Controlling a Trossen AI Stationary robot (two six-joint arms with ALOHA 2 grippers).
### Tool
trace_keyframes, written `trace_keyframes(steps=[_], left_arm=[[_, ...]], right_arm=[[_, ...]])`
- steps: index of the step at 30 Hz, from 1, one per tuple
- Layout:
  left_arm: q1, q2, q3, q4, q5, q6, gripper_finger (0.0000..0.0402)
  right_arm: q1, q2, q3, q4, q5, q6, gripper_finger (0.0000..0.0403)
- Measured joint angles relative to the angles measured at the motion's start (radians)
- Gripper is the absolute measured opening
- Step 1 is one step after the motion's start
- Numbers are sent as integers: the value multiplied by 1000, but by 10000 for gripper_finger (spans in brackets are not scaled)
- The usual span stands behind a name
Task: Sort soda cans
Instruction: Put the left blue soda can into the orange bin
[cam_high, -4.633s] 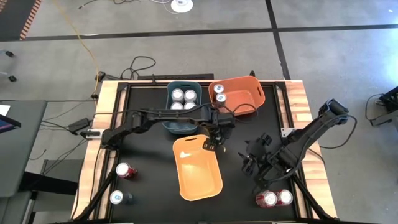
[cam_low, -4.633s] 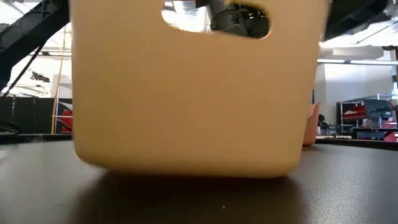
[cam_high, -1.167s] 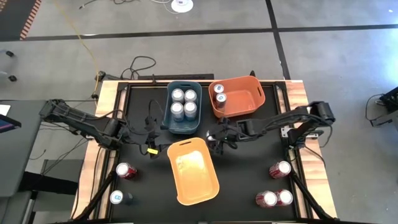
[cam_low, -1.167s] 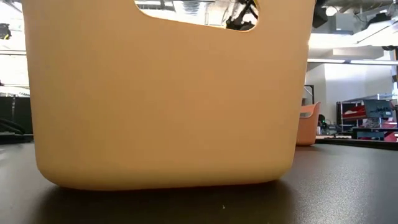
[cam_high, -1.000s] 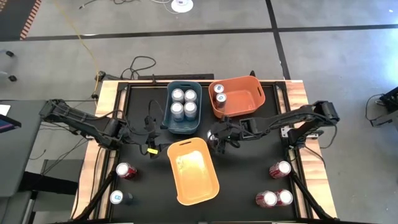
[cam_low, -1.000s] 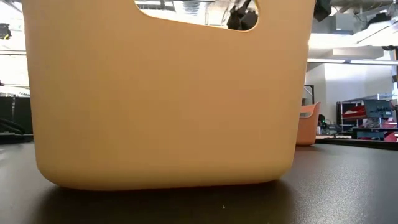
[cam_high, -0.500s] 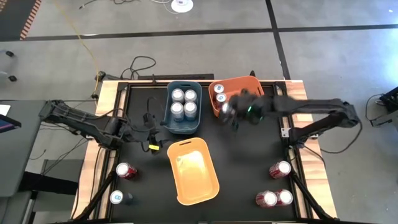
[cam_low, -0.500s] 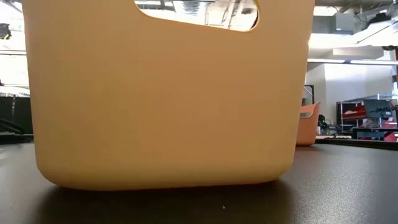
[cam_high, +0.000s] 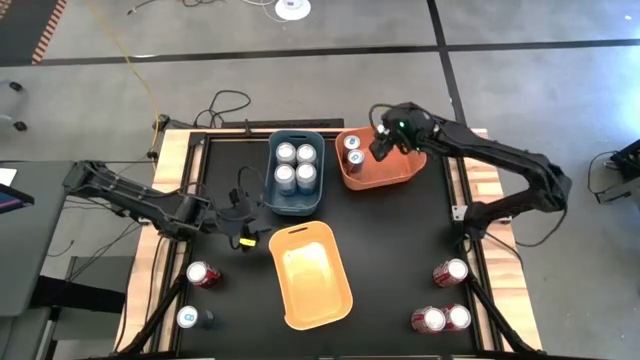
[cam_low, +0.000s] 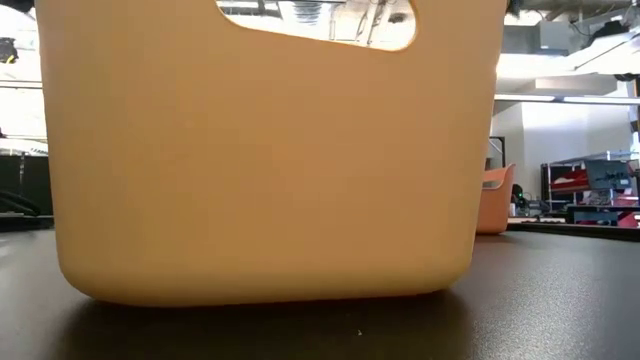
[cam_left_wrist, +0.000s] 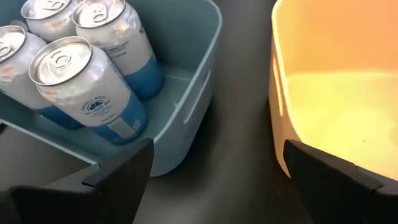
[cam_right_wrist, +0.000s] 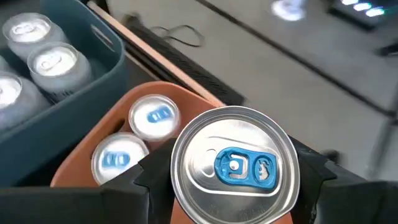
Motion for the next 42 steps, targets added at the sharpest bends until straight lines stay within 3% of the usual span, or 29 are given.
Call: trace_keyframes(steps=[3, 5, 15, 24, 37, 42], left_arm=[[8, -1, -23, 39, -5, -1, 355], [8, -1, -35, 32, -7, -3, 355], [8, 0, -82, 37, -6, 7, 355], [8, 0, -138, 73, -29, 57, 355], [8, -2, -139, 94, -35, 80, 355], [2, -42, -139, 144, -37, 130, 355]], right_arm=[[-87, 34, -69, 158, -162, 4, 224], [-127, 57, -96, 201, -193, 8, 224], [-140, 234, -182, 363, -194, -15, 225], [-95, 256, -181, 398, -142, -48, 229], [-95, 220, -180, 396, -144, -75, 330], [-95, 197, -180, 388, -144, -55, 351]])
